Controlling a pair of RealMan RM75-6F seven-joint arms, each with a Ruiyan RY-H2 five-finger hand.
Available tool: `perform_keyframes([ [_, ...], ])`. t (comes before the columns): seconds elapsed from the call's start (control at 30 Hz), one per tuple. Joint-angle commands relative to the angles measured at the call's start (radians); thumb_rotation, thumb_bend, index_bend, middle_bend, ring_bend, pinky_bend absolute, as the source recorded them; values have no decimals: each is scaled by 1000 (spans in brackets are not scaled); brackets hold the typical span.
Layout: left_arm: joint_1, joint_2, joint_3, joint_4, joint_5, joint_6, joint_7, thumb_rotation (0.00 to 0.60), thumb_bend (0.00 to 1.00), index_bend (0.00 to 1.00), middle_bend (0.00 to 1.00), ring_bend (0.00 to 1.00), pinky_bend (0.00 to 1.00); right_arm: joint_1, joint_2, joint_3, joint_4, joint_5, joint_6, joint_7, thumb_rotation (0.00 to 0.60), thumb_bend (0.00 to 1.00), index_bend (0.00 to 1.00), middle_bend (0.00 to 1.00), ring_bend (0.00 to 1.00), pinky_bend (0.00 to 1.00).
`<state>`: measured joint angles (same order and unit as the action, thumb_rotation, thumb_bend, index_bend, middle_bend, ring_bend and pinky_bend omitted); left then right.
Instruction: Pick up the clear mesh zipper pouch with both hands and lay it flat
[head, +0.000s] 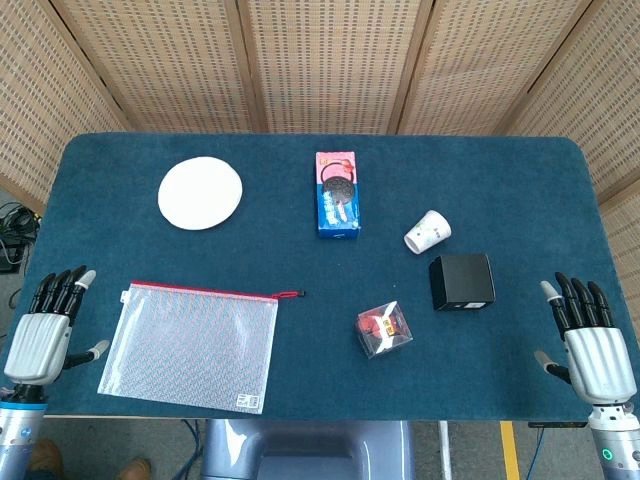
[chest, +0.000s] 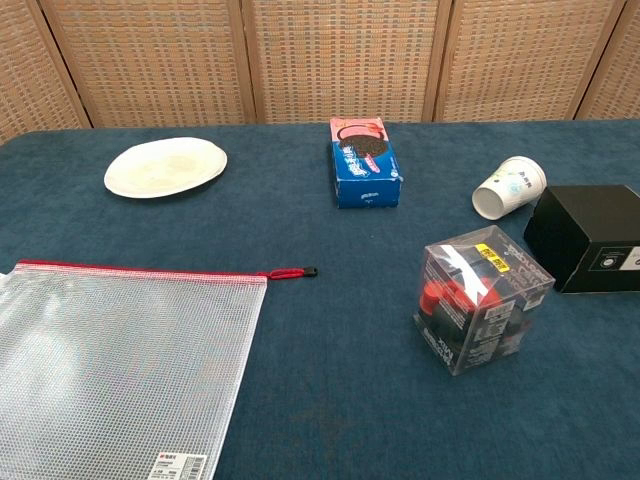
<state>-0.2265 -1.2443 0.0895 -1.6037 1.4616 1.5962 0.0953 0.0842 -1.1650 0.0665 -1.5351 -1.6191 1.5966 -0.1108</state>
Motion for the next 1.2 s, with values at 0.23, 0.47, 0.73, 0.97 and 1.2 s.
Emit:
perform_keyframes([
  [0.23,-68,-17,-56,-24,29,-113,47,600,0,0,8,20,35,-3,9,2,-5,5,0,15,600,0,0,0,0,0],
  [0.47,-261,-75,-180,-101,-57,-378,168,600,0,149,713,778,858,5,7,8,-4,14,-13,12,600,0,0,0,0,0],
  [0.73,-502,-289,-322,-68,-473,-625,488,600,78,264,939,967,1000,18,-2,20,26,55,-52,21,600,0,0,0,0,0],
  [0.97,-619,-447,-364,30,-721,-654,594,600,408,395,943,971,1000,25,-4,24,37,75,-75,33,600,0,0,0,0,0],
  [1.2,-696,-562,-369,131,-827,-603,668,600,435,410,943,971,1000,31,-5,25,45,92,-96,50,600,0,0,0,0,0],
])
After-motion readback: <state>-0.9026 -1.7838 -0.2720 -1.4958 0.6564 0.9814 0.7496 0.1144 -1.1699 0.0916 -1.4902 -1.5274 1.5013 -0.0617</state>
